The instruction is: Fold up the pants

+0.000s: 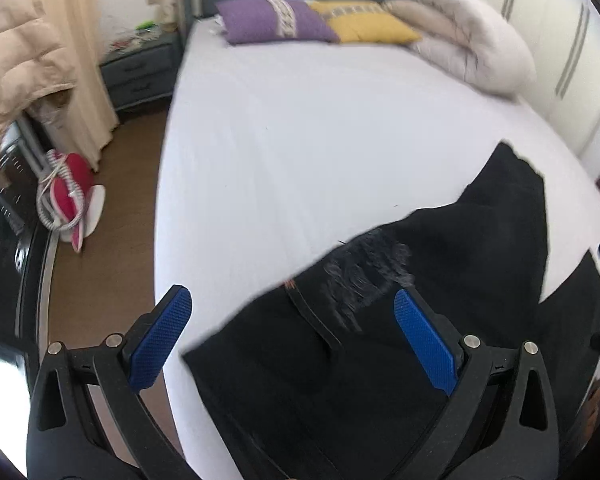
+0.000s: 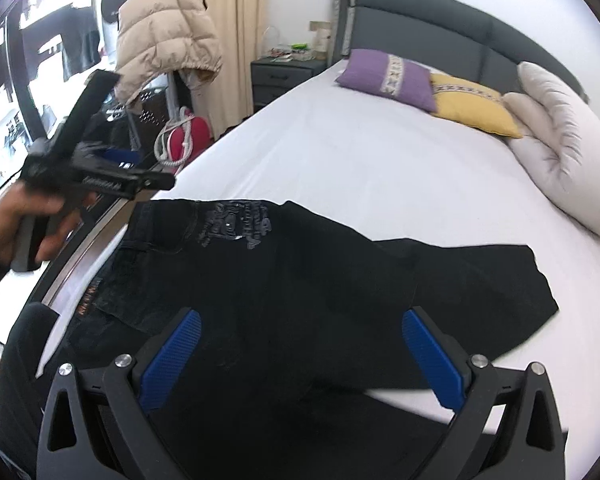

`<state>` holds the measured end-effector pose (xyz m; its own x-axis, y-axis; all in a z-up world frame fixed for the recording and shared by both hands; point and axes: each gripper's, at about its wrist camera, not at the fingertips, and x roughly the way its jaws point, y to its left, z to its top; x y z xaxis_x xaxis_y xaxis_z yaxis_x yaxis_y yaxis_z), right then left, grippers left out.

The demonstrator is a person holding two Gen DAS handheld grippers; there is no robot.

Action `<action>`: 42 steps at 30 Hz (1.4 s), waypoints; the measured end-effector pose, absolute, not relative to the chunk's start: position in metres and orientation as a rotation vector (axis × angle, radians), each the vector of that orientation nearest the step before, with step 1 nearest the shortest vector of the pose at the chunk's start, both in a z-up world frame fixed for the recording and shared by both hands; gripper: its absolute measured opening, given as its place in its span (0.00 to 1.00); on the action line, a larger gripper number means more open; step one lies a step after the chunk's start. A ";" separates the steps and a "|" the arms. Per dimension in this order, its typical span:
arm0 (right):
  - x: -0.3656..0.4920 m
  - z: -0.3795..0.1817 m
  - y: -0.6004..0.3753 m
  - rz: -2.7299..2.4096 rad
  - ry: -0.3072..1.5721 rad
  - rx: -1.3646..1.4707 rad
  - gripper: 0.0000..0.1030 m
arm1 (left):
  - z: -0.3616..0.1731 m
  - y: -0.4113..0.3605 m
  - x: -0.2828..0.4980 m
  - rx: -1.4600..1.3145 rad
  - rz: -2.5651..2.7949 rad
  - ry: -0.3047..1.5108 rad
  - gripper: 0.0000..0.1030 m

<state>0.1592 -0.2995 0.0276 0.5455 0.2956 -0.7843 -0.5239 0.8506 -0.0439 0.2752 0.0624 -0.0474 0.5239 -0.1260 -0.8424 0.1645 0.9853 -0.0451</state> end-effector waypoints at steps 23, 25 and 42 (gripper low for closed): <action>0.308 -0.040 -0.251 0.823 1.034 -0.554 0.64 | -0.158 0.048 0.375 0.159 -0.433 1.235 0.48; 0.321 -0.044 -0.243 0.835 1.053 -0.576 0.62 | -0.152 0.054 0.373 0.131 -0.449 1.233 0.21; 0.351 -0.063 -0.185 1.079 1.162 -0.700 0.31 | -0.105 0.070 0.293 0.115 -0.380 0.967 0.08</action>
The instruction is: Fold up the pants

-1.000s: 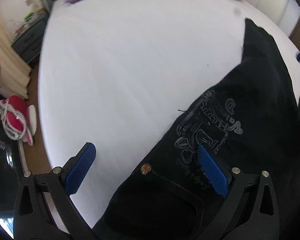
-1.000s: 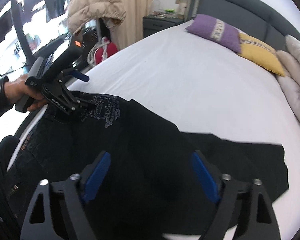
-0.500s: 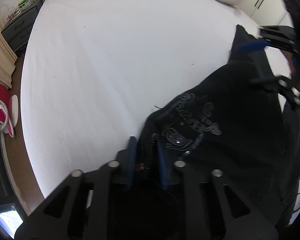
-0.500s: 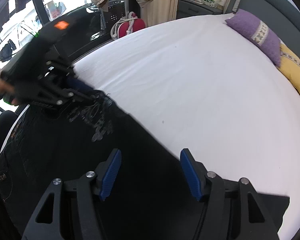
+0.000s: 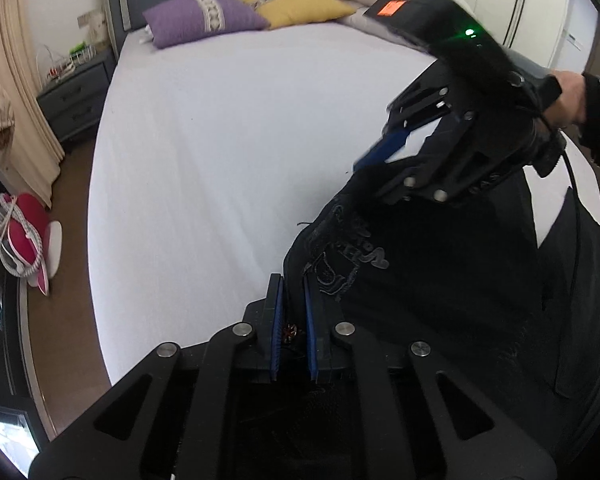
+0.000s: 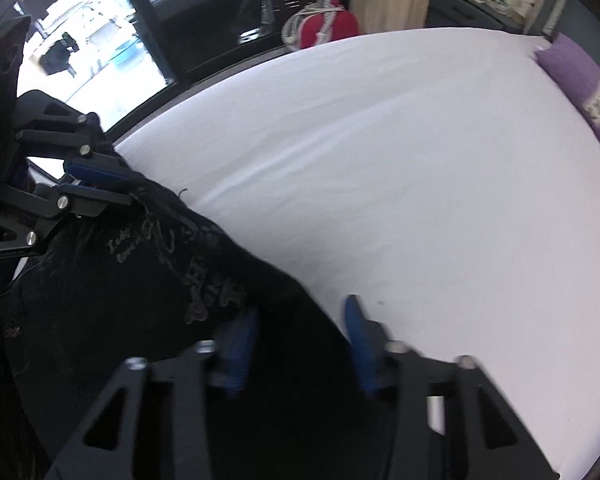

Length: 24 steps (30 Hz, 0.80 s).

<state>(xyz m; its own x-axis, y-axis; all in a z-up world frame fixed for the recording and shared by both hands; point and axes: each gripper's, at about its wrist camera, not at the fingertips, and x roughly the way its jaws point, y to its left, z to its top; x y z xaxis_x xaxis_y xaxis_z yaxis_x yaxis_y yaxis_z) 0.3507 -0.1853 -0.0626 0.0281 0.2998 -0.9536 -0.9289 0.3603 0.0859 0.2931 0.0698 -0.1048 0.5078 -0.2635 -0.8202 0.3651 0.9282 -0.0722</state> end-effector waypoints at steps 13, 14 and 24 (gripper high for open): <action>0.215 -0.002 -0.248 0.938 0.840 -0.691 0.07 | -0.052 0.029 0.180 0.075 -0.427 0.873 0.08; 0.193 -0.005 -0.254 0.918 0.824 -0.709 0.07 | -0.049 0.024 0.165 0.076 -0.439 0.874 0.08; 0.068 -0.038 -0.297 0.718 0.801 -0.756 0.07 | -0.072 -0.043 0.004 0.060 -0.547 0.985 0.08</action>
<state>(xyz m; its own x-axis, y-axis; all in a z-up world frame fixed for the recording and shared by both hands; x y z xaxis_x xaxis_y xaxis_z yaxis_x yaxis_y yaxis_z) 0.0677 -0.2969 -0.0383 0.5001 0.2670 -0.8238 -0.7900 0.5303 -0.3077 0.0043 -0.0434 -0.0724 0.4297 -0.4113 -0.8039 0.4648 0.8640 -0.1936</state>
